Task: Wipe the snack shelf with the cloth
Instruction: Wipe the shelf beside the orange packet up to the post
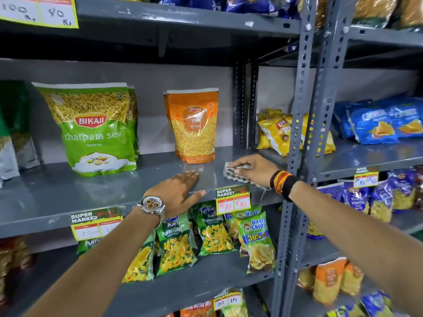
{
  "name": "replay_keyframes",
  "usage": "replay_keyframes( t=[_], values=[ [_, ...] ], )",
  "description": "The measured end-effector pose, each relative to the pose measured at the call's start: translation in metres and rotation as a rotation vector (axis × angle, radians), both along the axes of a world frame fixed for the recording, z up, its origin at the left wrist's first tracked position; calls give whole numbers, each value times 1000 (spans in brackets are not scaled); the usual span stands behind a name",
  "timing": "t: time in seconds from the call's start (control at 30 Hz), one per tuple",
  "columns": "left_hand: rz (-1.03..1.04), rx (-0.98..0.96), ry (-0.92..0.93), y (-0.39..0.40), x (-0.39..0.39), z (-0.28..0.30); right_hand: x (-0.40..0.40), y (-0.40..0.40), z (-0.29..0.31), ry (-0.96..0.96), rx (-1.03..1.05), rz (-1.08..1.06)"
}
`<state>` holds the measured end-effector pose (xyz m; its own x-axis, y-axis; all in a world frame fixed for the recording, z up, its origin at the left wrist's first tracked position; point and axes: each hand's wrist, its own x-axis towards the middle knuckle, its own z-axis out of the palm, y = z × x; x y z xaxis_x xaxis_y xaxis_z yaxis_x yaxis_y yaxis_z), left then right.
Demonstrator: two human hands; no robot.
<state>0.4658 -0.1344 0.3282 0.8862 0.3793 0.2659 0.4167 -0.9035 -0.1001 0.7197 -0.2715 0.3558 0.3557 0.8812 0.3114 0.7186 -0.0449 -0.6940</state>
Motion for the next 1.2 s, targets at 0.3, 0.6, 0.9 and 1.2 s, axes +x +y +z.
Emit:
replay_keyframes(
  t=[0.3, 0.6, 0.9, 1.2],
  values=[
    [50, 0, 24, 4, -15, 3, 35, 3, 22, -31, -40, -265],
    [28, 15, 17, 5, -12, 2, -39, 2, 13, -136, -89, 247],
    [67, 20, 22, 2, -11, 2, 9, 37, 10, -108, -66, -72],
    [60, 24, 32, 5, -12, 2, -8, 31, 29, -55, -24, 171]
  ],
)
